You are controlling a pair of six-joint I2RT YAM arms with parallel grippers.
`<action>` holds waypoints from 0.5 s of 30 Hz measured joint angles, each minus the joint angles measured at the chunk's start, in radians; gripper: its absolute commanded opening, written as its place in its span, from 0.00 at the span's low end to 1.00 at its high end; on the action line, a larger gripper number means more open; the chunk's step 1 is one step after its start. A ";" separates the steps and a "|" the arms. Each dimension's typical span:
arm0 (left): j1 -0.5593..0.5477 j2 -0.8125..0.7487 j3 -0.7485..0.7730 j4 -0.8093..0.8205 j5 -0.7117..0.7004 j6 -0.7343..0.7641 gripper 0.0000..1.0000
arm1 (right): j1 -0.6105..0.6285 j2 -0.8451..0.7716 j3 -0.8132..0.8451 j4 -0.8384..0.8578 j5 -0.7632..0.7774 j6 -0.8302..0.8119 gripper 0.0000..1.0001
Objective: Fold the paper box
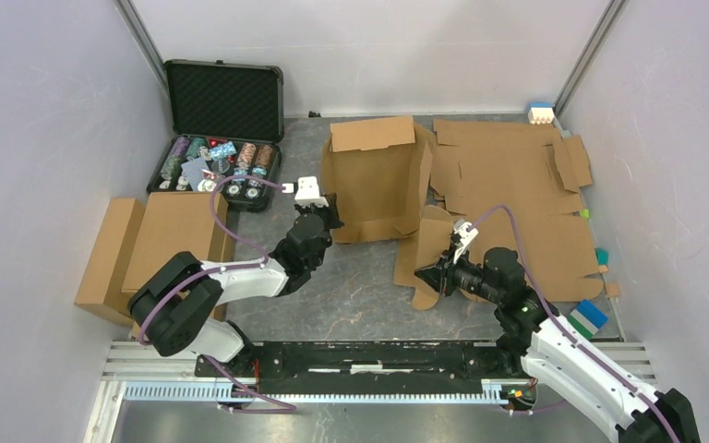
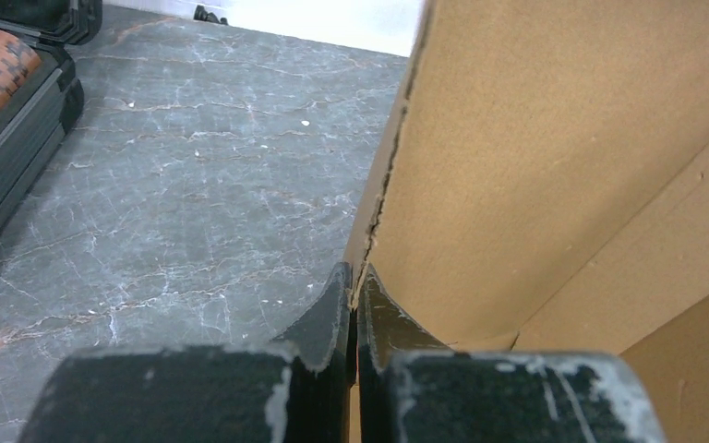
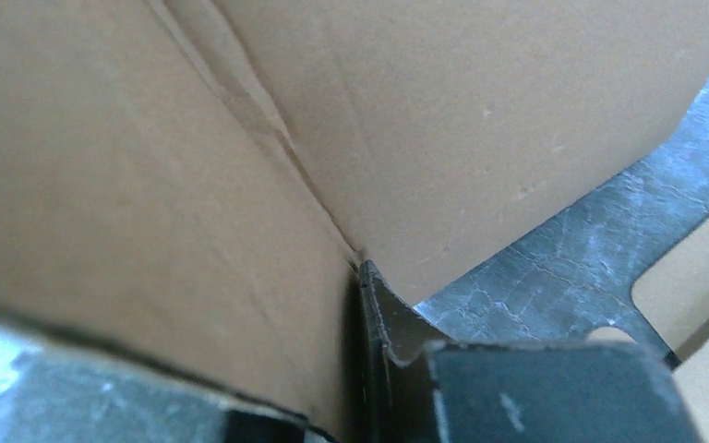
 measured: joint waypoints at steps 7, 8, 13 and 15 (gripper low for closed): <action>-0.001 0.047 -0.064 0.197 0.085 0.102 0.02 | 0.000 -0.098 -0.001 -0.160 0.213 0.034 0.27; -0.001 0.053 -0.072 0.227 0.106 0.122 0.02 | 0.000 -0.111 -0.001 -0.185 0.250 0.041 0.27; -0.006 0.059 -0.078 0.288 0.185 0.195 0.02 | 0.000 -0.148 -0.001 -0.254 0.404 0.072 0.42; -0.006 0.060 -0.078 0.301 0.197 0.214 0.02 | 0.000 -0.146 -0.001 -0.272 0.439 0.077 0.50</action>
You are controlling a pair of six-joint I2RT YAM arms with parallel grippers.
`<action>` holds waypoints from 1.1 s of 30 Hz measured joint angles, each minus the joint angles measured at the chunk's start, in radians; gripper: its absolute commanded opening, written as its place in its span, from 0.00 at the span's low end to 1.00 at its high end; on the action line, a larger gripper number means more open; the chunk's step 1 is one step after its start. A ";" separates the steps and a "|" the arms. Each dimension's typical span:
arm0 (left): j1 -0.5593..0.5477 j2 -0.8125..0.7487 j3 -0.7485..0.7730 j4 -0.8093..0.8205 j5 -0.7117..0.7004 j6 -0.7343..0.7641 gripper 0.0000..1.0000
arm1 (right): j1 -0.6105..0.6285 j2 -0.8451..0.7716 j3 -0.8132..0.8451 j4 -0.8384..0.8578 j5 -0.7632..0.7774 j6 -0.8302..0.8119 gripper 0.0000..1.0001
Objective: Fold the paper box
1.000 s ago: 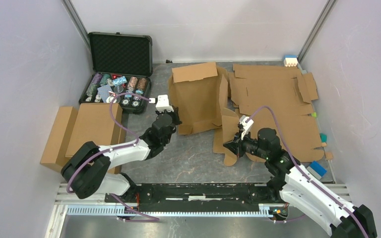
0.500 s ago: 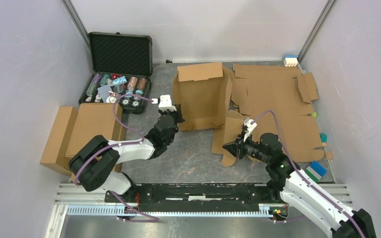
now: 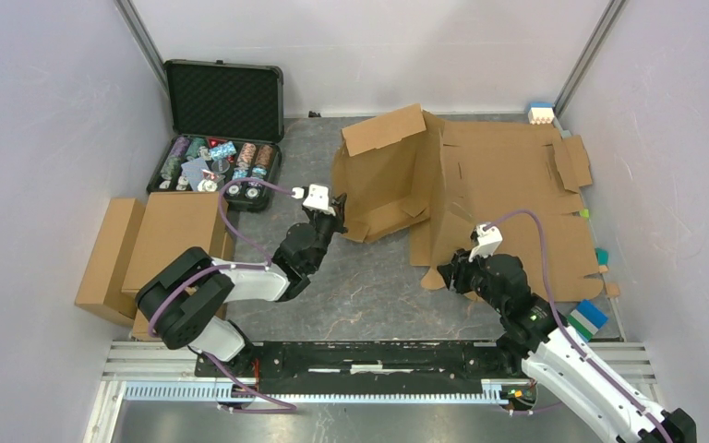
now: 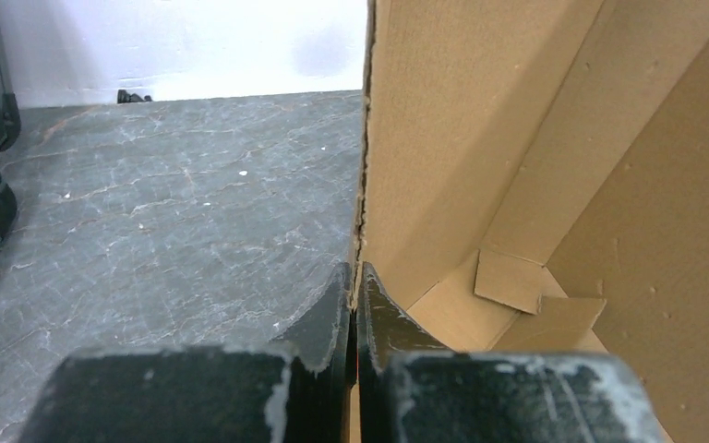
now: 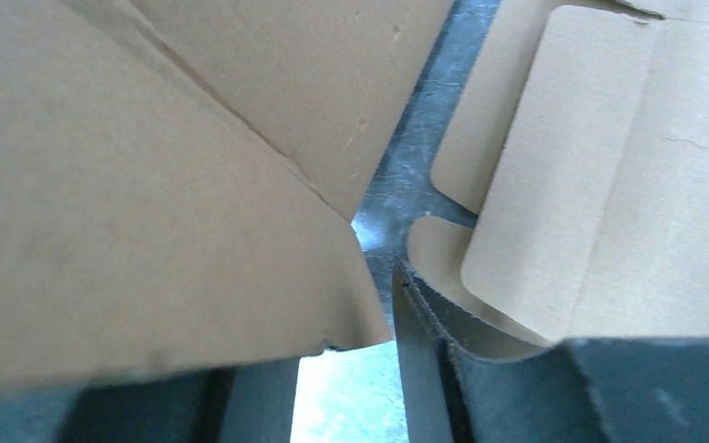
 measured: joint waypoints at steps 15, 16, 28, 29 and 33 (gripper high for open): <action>0.000 0.013 0.020 -0.036 0.040 0.028 0.02 | -0.001 -0.002 -0.014 0.143 0.035 -0.122 0.98; 0.000 0.015 0.023 -0.039 0.040 0.028 0.02 | -0.001 0.006 -0.019 0.171 0.025 -0.128 0.98; 0.000 0.028 0.057 -0.116 0.037 0.022 0.26 | -0.002 0.101 -0.064 0.298 0.018 -0.163 0.49; 0.000 0.028 0.063 -0.134 0.037 0.017 0.28 | -0.002 0.100 -0.064 0.302 0.014 -0.165 0.43; 0.000 0.041 0.101 -0.225 0.038 -0.009 0.36 | -0.002 0.096 -0.064 0.307 -0.004 -0.174 0.28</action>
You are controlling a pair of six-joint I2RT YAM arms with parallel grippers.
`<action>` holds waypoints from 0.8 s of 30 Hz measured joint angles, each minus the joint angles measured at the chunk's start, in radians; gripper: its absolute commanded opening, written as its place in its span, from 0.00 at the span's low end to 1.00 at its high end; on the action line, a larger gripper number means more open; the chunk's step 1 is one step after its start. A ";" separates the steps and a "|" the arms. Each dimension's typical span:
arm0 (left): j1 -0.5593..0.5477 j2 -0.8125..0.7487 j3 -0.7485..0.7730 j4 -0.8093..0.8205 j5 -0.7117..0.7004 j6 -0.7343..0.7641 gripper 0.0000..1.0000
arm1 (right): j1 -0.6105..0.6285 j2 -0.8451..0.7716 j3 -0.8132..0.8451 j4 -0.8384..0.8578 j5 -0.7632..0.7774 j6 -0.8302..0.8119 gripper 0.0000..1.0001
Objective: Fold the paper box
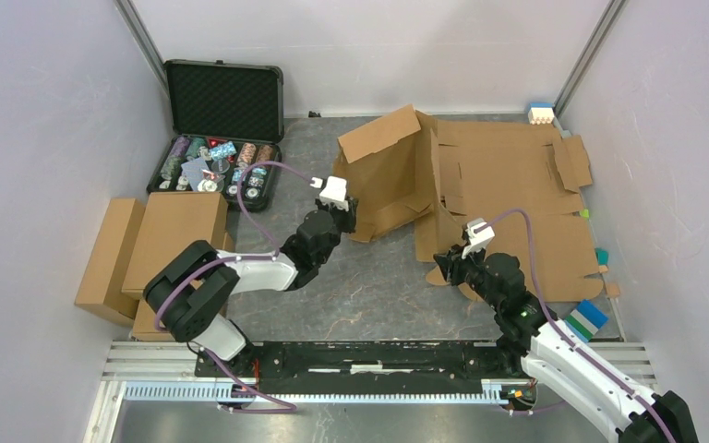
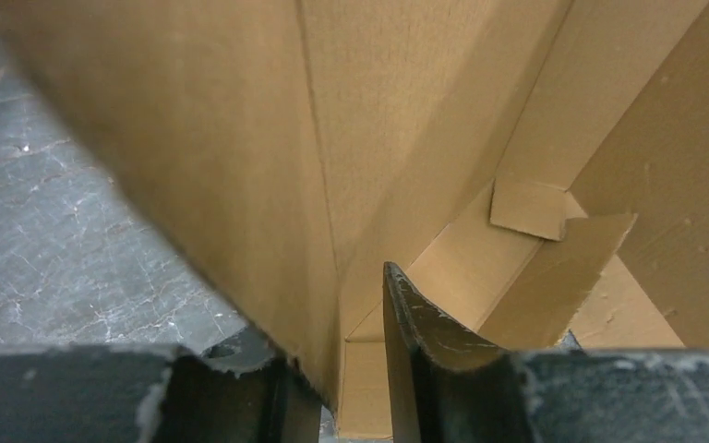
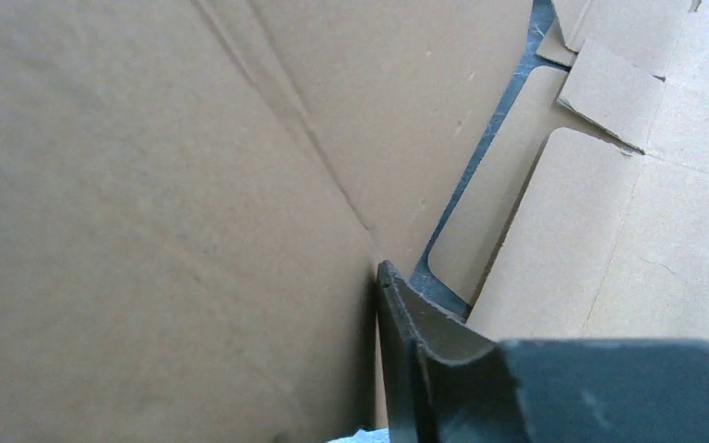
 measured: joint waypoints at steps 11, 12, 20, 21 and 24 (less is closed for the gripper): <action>0.009 0.139 0.224 -0.369 -0.001 -0.084 0.31 | 0.000 -0.010 0.000 -0.023 -0.035 -0.011 0.18; 0.010 0.153 0.244 -0.398 -0.001 -0.089 0.31 | 0.000 -0.010 0.000 -0.024 -0.042 -0.010 0.17; 0.013 0.198 0.321 -0.537 -0.002 -0.126 0.09 | 0.000 -0.010 0.000 -0.029 -0.073 -0.007 0.13; 0.013 0.200 0.325 -0.538 -0.002 -0.131 0.07 | 0.000 -0.010 0.000 -0.027 -0.081 -0.006 0.12; 0.013 0.206 0.342 -0.553 0.002 -0.146 0.02 | -0.001 -0.004 0.000 -0.019 -0.111 0.004 0.09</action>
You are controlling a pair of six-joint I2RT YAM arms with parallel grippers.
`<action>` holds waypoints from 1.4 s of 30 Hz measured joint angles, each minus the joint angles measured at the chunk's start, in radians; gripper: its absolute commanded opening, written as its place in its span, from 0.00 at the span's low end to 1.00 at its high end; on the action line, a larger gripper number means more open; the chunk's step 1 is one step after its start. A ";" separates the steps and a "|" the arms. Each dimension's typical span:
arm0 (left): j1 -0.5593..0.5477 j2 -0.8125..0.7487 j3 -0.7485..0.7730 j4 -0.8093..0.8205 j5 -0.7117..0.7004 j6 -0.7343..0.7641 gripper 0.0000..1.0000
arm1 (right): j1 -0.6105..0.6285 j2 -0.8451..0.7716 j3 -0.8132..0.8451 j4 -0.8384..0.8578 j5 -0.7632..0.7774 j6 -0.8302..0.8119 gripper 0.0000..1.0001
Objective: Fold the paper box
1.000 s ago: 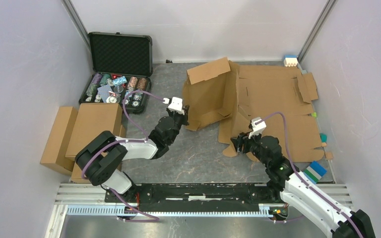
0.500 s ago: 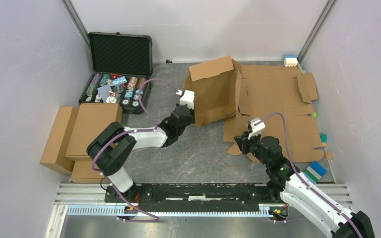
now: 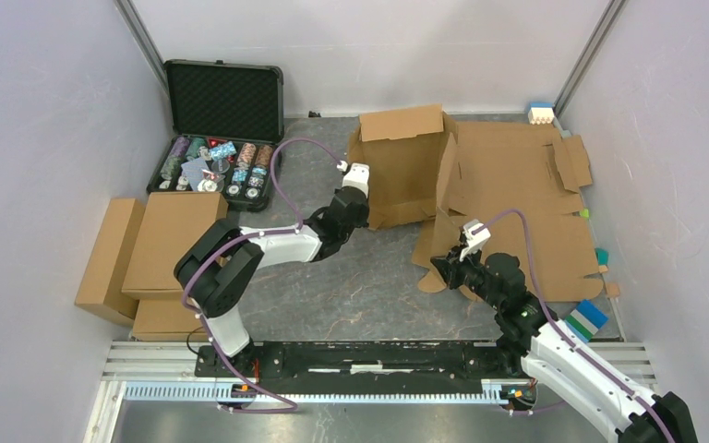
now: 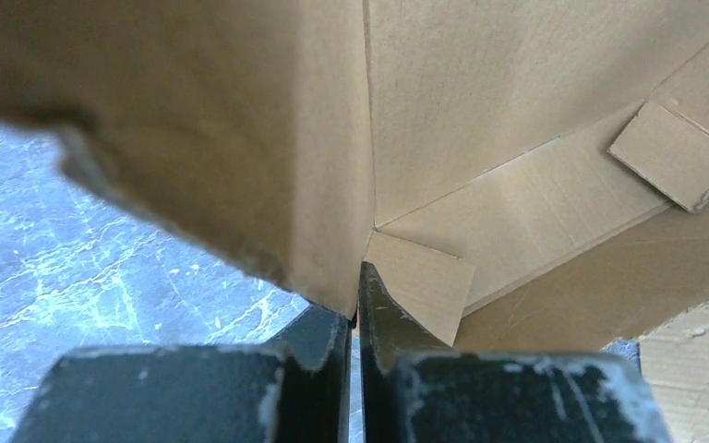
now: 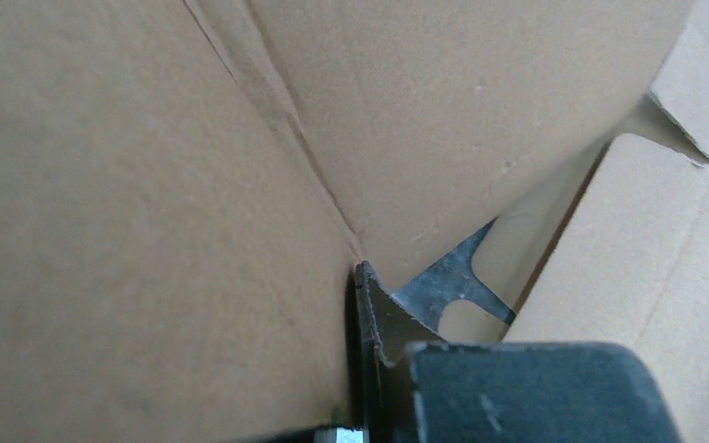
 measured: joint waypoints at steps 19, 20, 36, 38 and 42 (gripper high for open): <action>-0.001 0.038 0.132 -0.200 -0.087 -0.203 0.02 | 0.010 0.054 -0.007 0.114 -0.154 0.058 0.06; -0.001 0.042 0.139 -0.209 -0.087 -0.211 0.02 | 0.011 0.055 -0.009 0.117 -0.156 0.060 0.06; 0.023 0.048 0.095 -0.159 0.185 -0.062 0.89 | 0.019 0.016 -0.037 0.104 -0.174 0.076 0.06; 0.053 0.050 0.091 -0.153 0.274 -0.019 0.95 | 0.019 0.015 -0.037 0.102 -0.175 0.076 0.06; 0.114 0.050 0.071 -0.105 0.446 0.032 0.99 | 0.019 0.010 -0.037 0.093 -0.180 0.072 0.06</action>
